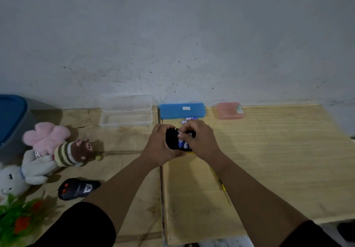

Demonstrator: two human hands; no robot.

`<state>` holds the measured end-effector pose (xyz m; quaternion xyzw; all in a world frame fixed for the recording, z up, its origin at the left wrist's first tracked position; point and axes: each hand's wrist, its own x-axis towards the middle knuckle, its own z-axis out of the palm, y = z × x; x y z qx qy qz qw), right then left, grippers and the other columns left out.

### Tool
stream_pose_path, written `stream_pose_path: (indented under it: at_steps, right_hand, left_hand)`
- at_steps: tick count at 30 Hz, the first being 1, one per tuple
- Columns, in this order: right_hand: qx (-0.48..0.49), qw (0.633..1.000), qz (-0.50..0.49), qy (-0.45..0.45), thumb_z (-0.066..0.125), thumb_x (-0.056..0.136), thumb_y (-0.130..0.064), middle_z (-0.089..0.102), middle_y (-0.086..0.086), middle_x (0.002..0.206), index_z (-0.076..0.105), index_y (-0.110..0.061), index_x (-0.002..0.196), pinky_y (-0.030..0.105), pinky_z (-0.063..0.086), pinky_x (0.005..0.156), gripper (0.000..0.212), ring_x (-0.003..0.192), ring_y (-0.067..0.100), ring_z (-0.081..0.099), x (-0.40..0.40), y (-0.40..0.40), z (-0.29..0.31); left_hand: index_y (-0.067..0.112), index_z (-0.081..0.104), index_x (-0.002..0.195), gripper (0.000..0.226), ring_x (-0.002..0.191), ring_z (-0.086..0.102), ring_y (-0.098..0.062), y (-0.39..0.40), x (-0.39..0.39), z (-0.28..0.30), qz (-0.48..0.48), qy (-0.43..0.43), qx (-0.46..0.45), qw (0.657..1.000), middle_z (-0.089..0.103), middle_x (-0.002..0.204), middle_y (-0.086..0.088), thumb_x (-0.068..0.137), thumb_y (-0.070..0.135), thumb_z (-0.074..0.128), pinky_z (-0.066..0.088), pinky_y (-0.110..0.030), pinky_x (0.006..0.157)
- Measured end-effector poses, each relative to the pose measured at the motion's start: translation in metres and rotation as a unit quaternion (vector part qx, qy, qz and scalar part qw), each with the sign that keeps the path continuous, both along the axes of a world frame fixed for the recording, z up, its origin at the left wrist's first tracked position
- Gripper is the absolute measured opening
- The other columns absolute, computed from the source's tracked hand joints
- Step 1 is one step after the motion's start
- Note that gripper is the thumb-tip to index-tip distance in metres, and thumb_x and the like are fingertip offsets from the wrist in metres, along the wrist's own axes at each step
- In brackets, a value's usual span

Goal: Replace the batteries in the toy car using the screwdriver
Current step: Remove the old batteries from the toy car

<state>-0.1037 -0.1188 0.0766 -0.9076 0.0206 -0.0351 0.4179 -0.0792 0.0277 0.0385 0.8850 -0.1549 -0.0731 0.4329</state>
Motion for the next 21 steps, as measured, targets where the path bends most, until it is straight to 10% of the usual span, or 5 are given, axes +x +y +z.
stream_pose_path:
  at_steps: [5,12,21]
  right_hand:
    - [0.154,0.986,-0.063,0.012,0.051,0.092,-0.007,0.06,-0.003,0.088,0.052,-0.017,0.094,0.017,0.047,0.066,0.01,0.079,0.011,0.063,0.006,-0.004,0.012]
    - [-0.042,0.995,0.007,0.092,0.041,0.09,-0.002,0.037,0.003,0.103,0.066,-0.011,0.111,0.024,0.041,0.082,0.034,0.094,0.014,0.043,0.004,-0.008,0.008]
    - [-0.063,0.996,0.016,0.065,0.045,0.089,-0.003,0.037,0.001,0.102,0.061,-0.011,0.119,0.02,0.037,0.079,0.035,0.09,0.012,0.043,-0.001,-0.007,0.008]
  left_hand:
    - [0.015,0.047,0.123,0.084,0.098,0.043,-0.006,0.005,0.004,0.004,0.001,0.004,0.006,1.0,0.039,0.113,0.004,0.052,0.027,0.091,0.035,-0.007,0.079]
    - [0.016,0.048,0.121,0.083,0.102,0.048,-0.009,0.006,0.004,0.01,0.002,-0.004,-0.01,1.0,0.039,0.115,0.004,0.051,0.023,0.091,0.042,-0.018,0.088]
    - [0.017,0.046,0.122,0.084,0.102,0.048,-0.009,0.008,0.003,0.013,-0.006,-0.014,-0.014,1.0,0.039,0.117,0.003,0.052,0.023,0.091,0.04,-0.011,0.083]
